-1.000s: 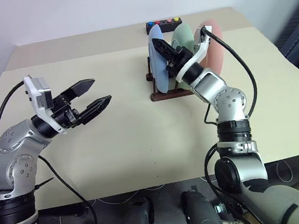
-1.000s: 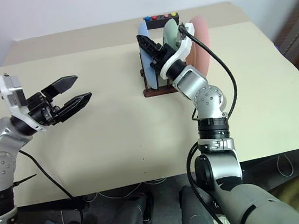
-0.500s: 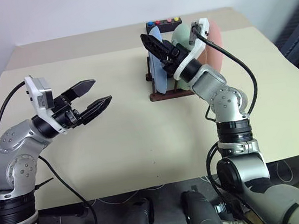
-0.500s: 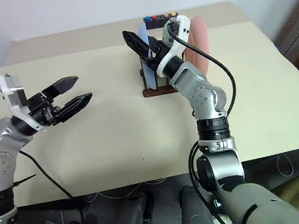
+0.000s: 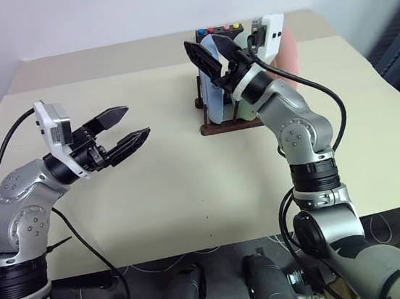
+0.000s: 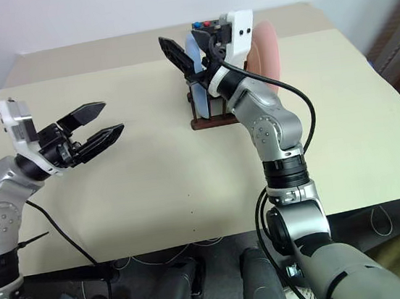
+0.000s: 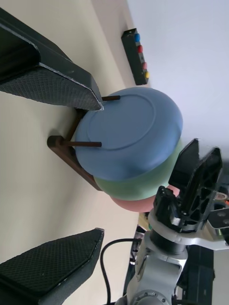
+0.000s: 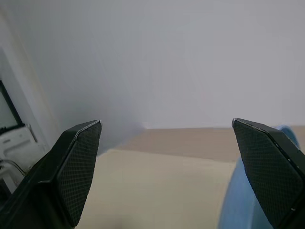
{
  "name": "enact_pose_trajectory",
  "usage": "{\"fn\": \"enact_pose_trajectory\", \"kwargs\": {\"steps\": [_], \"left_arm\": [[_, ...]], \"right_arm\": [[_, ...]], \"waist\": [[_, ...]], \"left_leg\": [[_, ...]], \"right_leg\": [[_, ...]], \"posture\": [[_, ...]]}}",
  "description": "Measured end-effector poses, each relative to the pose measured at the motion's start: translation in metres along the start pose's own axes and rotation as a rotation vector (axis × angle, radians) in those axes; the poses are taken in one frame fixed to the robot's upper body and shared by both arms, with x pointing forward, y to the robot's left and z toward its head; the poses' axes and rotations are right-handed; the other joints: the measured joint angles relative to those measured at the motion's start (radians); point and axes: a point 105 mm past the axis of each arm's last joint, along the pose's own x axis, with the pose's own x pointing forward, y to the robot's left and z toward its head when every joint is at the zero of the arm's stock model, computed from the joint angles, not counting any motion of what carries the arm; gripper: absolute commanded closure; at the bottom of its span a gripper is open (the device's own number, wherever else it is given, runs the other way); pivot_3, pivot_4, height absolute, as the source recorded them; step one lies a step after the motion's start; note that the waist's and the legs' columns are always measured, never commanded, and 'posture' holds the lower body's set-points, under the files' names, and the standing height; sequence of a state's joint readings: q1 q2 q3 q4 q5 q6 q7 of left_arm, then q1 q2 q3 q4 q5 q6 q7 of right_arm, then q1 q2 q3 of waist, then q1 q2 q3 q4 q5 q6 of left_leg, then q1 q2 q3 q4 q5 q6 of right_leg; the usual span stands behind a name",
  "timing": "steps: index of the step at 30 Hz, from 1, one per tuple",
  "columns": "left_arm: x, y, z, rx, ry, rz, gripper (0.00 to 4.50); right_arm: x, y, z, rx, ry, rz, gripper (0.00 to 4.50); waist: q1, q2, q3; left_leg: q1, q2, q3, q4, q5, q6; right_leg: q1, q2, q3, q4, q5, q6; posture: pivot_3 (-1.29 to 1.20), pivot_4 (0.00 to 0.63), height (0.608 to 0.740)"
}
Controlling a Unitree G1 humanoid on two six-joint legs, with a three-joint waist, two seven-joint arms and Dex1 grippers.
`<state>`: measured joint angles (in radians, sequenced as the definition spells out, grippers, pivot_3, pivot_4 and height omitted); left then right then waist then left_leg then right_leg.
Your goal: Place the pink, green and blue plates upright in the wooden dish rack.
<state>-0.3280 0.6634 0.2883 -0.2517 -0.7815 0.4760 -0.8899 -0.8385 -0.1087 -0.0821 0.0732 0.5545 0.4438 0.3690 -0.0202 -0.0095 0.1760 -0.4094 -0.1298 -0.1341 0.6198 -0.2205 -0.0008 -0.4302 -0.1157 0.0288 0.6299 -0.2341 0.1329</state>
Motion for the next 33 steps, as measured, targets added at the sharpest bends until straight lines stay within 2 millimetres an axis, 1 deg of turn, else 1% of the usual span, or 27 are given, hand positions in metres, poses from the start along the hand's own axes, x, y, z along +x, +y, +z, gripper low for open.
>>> {"fn": "enact_pose_trajectory", "kwargs": {"steps": [5,7,9,13,15,17,18,20,21,23,24,25,27,30,31,33], "left_arm": [[0.000,0.000,0.000,0.000,0.000,0.000,0.44],[0.000,0.000,0.000,0.000,0.000,0.000,0.44],[0.000,0.000,0.000,-0.001,0.000,0.001,0.44],[0.001,0.000,-0.001,-0.008,-0.007,0.000,0.44],[0.003,-0.002,-0.002,-0.012,-0.008,-0.008,0.44],[0.005,-0.002,-0.003,-0.014,-0.004,-0.017,0.44],[0.006,-0.003,-0.004,-0.016,-0.002,-0.026,0.44],[0.008,-0.004,-0.005,-0.019,0.004,-0.045,0.44],[0.007,-0.002,-0.007,-0.022,0.012,-0.046,0.44],[0.004,0.003,-0.011,-0.018,0.041,-0.045,0.44],[0.004,0.004,-0.013,-0.013,0.051,-0.052,0.44],[0.004,0.005,-0.015,-0.010,0.060,-0.065,0.44],[0.004,0.005,-0.018,-0.011,0.081,-0.095,0.44],[0.000,0.010,-0.016,0.010,0.096,-0.111,0.44],[-0.001,0.011,-0.016,0.021,0.101,-0.121,0.44],[-0.009,0.015,-0.019,0.036,0.140,-0.137,0.44]], "right_arm": [[-0.001,-0.003,0.003,-0.002,-0.013,-0.009,0.03],[-0.003,-0.006,0.009,0.020,-0.045,-0.016,0.03],[-0.008,-0.007,0.023,0.047,-0.108,-0.006,0.03],[-0.018,0.007,0.059,0.050,-0.236,0.095,0.03],[-0.025,0.013,0.068,0.038,-0.248,0.151,0.03],[-0.036,0.014,0.072,0.026,-0.225,0.203,0.03],[-0.044,0.015,0.071,0.007,-0.193,0.231,0.03],[-0.070,0.015,0.054,-0.064,-0.039,0.298,0.03],[-0.088,0.011,0.042,-0.102,0.066,0.318,0.03],[-0.112,0.005,0.026,-0.127,0.191,0.333,0.03],[-0.121,0.002,0.022,-0.145,0.241,0.338,0.03],[-0.130,-0.001,0.020,-0.165,0.284,0.341,0.03],[-0.147,-0.006,0.022,-0.214,0.338,0.343,0.03],[-0.160,-0.011,0.027,-0.303,0.367,0.329,0.03],[-0.165,-0.012,0.025,-0.325,0.377,0.329,0.03],[-0.182,-0.014,0.017,-0.365,0.433,0.328,0.03]], "waist": [[0.000,0.000,0.000],[0.001,0.000,0.000],[0.001,0.000,0.000],[0.001,0.000,0.000],[0.001,0.000,0.000],[0.003,0.000,0.000],[0.007,0.000,0.000],[0.014,0.000,0.000],[0.016,0.000,0.000],[0.010,0.000,0.000],[0.007,0.000,0.000],[0.004,0.000,0.000],[0.006,0.000,0.000],[0.007,0.000,0.000],[0.009,0.000,0.000],[0.012,0.000,0.000]], "left_leg": [[0.000,0.000,0.000,0.000,0.000,0.000],[0.000,0.000,0.000,0.000,0.000,0.000],[0.000,0.000,0.000,0.000,0.000,0.000],[0.000,0.000,0.000,0.000,0.000,0.000],[0.000,0.000,0.000,0.000,0.000,0.000],[0.000,0.000,0.000,0.000,0.000,0.000],[0.000,0.000,0.000,0.000,0.000,0.000],[0.000,0.000,-0.001,0.000,-0.001,0.001],[0.000,0.000,-0.001,0.000,-0.001,0.002],[0.000,0.000,0.000,0.000,-0.001,0.002],[0.000,0.000,0.000,0.000,-0.001,0.002],[0.000,0.001,0.001,0.000,-0.001,0.002],[0.000,0.001,0.001,0.000,-0.001,0.002],[0.000,0.001,0.001,0.000,-0.001,0.002],[0.000,0.001,0.001,0.000,-0.001,0.002],[0.000,0.001,0.001,0.000,-0.001,0.002]], "right_leg": [[0.000,0.000,0.000,0.000,0.000,0.000],[0.000,0.000,0.000,0.000,0.000,0.000],[0.000,0.000,0.000,0.000,0.000,0.000],[0.000,0.000,0.000,0.000,0.000,0.000],[0.000,0.000,0.000,-0.001,0.000,0.000],[0.001,0.000,0.000,-0.001,0.000,0.000],[0.001,0.000,0.000,-0.001,0.000,0.000],[0.003,-0.001,-0.002,-0.004,0.000,0.000],[0.003,-0.001,-0.003,-0.005,0.000,0.000],[0.003,-0.002,-0.002,-0.005,0.000,0.000],[0.003,-0.002,-0.002,-0.004,0.000,0.000],[0.003,-0.002,-0.002,-0.004,0.000,0.000],[0.003,-0.002,-0.002,-0.005,0.000,0.000],[0.003,-0.002,-0.002,-0.005,0.000,0.000],[0.003,-0.002,-0.002,-0.005,0.000,0.000],[0.004,-0.002,-0.003,-0.007,0.000,0.000]], "posture": [[0.00,0.150,0.740],[0.00,0.150,0.740],[0.00,0.150,0.740],[0.00,0.150,0.740],[0.00,0.150,0.740],[0.00,0.150,0.740],[0.00,0.150,0.740],[0.00,0.150,0.740],[0.00,0.150,0.740],[0.00,0.150,0.740],[0.00,0.150,0.740],[0.00,0.150,0.740],[0.00,0.150,0.740],[0.00,0.150,0.740],[0.00,0.150,0.740],[0.00,0.150,0.740]]}}
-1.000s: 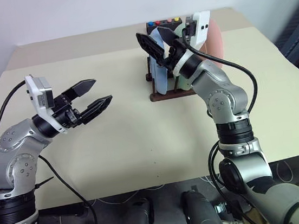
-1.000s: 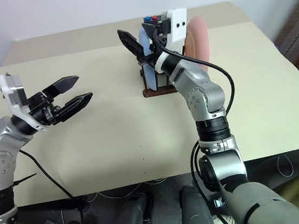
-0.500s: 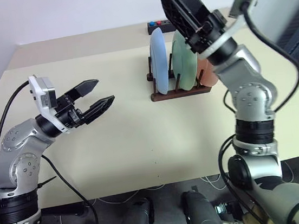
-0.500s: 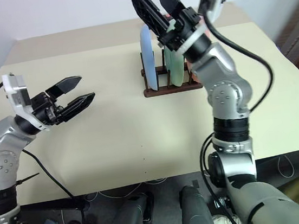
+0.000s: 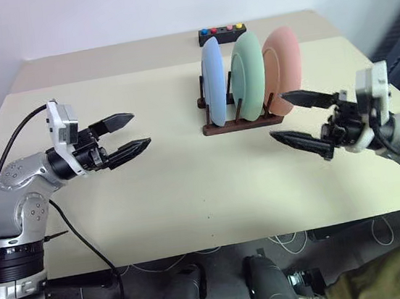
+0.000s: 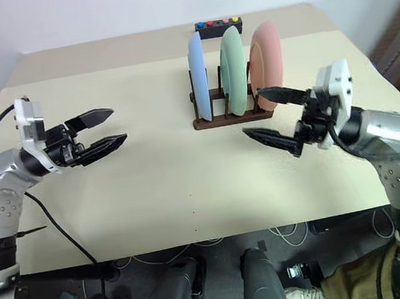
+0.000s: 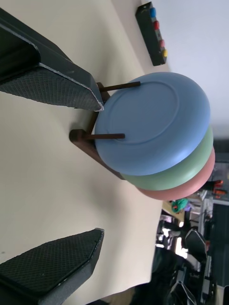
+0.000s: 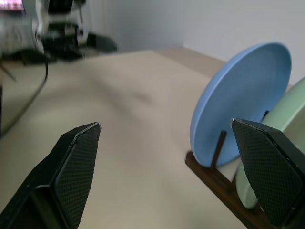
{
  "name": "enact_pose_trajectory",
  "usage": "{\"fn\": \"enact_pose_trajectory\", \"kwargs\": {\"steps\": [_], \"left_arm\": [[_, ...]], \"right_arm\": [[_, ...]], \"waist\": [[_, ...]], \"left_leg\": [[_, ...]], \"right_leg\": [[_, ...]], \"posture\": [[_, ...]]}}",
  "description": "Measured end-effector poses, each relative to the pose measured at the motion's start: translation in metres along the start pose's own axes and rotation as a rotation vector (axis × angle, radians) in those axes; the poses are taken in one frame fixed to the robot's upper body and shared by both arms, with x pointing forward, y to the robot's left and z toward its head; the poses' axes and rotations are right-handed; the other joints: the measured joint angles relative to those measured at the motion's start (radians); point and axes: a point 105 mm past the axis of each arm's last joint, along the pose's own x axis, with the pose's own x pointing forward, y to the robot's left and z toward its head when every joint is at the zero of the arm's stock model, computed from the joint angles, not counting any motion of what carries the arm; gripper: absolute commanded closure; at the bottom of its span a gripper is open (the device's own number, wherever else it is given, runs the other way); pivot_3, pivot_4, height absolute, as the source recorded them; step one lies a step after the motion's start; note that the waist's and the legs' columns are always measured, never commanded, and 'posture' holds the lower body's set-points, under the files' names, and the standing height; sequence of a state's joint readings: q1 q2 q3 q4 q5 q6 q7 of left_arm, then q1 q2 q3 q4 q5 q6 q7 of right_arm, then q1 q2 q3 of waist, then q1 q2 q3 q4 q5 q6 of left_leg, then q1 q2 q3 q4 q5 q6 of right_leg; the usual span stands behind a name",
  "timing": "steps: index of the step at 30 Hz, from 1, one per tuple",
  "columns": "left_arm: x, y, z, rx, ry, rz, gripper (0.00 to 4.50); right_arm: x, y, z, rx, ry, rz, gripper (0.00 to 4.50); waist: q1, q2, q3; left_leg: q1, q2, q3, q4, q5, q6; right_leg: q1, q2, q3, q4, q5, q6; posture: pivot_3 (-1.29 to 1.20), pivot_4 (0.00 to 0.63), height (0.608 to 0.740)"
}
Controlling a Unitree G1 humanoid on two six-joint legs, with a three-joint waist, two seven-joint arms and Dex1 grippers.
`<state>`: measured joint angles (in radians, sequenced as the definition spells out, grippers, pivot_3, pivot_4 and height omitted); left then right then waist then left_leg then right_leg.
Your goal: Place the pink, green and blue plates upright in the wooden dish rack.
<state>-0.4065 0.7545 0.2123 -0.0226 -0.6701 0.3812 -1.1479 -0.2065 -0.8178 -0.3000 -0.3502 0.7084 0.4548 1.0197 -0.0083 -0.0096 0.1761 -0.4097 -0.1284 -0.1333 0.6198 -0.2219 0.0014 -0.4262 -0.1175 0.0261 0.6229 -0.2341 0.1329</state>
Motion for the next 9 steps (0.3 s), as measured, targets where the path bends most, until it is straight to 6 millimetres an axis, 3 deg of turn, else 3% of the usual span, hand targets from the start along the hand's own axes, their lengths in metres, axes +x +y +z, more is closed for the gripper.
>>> {"fn": "enact_pose_trajectory", "kwargs": {"steps": [3,9], "left_arm": [[-0.012,0.004,-0.004,0.007,0.051,-0.011,0.44],[-0.021,0.004,-0.012,0.002,0.072,-0.004,0.44]], "right_arm": [[-0.016,0.007,-0.013,0.007,0.051,0.009,0.03],[-0.023,0.002,-0.004,-0.052,0.036,-0.004,0.03]], "waist": [[0.001,0.000,0.000],[-0.004,0.000,0.000]], "left_leg": [[0.000,-0.001,0.000,0.001,0.000,0.001],[0.000,0.001,0.000,0.000,0.000,0.000]], "right_leg": [[0.001,0.000,0.000,-0.002,0.000,0.000],[0.001,0.000,0.000,-0.003,0.001,-0.001]], "posture": [[0.00,0.150,0.740],[0.00,0.150,0.740]]}}
